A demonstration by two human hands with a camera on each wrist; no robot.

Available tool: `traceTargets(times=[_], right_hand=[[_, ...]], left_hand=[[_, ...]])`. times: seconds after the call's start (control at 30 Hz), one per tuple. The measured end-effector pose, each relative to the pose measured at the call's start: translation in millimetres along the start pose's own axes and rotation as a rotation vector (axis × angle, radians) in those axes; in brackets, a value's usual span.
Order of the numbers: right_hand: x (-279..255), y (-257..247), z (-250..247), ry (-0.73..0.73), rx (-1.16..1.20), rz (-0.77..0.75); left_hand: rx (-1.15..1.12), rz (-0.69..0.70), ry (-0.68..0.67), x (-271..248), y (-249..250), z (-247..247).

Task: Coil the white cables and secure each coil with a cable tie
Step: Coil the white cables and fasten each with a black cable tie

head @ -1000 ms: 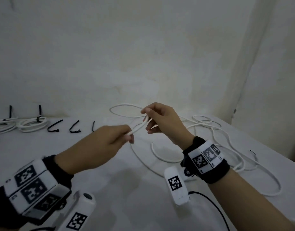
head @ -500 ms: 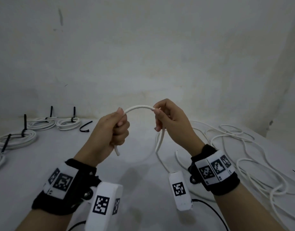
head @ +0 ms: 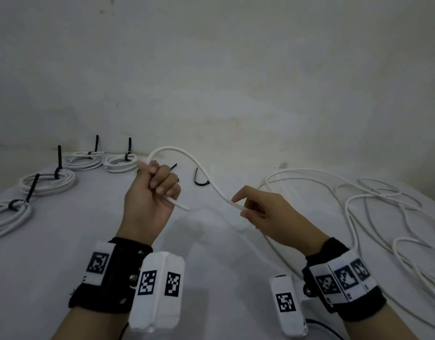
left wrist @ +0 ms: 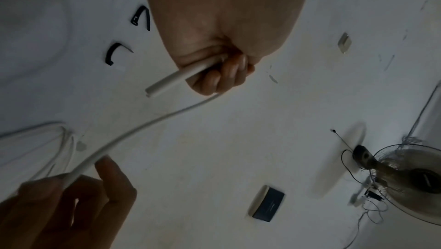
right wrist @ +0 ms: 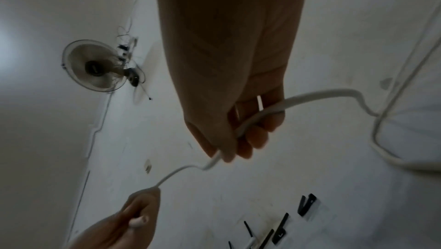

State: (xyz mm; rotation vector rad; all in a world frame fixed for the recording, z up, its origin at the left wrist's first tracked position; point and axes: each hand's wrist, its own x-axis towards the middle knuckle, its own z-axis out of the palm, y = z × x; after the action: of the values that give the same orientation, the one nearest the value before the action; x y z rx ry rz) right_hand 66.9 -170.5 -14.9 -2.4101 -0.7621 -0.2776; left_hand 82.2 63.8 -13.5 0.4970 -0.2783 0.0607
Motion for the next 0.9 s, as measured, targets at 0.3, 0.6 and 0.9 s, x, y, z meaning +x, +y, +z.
traceTargets(times=[0.3, 0.6, 0.9], right_hand=[[-6, -46, 10, -0.255, -0.236, -0.201], [5, -71, -29, -0.128, -0.197, -0.225], [25, -57, -22, 0.005, -0.063, -0.240]], left_hand=[[0.175, -0.040, 0.069, -6, -33, -2], [0.441, -0.162, -0.060, -19, -50, 6], [0.801, -0.188, -0.145, -32, -53, 13]])
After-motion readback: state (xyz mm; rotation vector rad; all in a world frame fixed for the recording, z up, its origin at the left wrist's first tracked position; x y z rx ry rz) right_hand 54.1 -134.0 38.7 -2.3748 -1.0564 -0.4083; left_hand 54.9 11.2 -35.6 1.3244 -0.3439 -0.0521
